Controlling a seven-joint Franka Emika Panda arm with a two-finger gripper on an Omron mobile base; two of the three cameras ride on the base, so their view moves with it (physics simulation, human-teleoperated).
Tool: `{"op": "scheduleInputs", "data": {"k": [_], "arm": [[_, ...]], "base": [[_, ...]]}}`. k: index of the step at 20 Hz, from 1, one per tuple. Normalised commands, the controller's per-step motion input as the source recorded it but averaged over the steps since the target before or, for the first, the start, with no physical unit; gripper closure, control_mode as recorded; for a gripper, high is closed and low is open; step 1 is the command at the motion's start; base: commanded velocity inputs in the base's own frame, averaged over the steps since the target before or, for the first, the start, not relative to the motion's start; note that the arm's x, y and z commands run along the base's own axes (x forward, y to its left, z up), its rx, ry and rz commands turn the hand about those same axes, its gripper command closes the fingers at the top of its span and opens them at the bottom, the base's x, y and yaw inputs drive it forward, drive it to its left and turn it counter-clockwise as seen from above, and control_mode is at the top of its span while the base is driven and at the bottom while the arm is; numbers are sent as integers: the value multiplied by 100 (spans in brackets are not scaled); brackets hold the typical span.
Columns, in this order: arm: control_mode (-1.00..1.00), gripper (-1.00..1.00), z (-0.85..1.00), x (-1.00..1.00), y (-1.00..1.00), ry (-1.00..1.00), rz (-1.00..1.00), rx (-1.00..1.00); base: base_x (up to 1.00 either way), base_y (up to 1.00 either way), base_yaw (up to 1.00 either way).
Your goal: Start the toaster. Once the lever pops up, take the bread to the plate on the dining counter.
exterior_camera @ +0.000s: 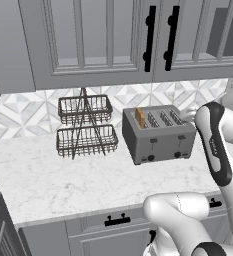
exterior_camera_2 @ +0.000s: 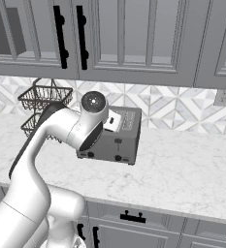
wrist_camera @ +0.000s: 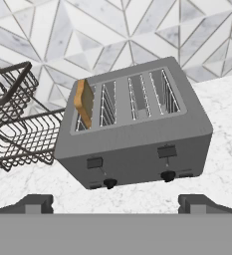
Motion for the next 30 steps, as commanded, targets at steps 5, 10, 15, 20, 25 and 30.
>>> {"op": "scheduleInputs", "data": {"k": [5,10,15,20,25,30], "arm": [[-100,-100,0,0,0,0,0,0],[-100,-100,0,0,0,0,0,0],[-100,-100,0,0,0,0,0,0],[-100,-100,0,0,0,0,0,0],[-100,-100,0,0,0,0,0,0],[-100,-100,0,0,0,0,0,0]], "base": [[0,0,0],[0,0,0],[0,0,0],[0,0,0],[0,0,0],[0,0,0]]}}
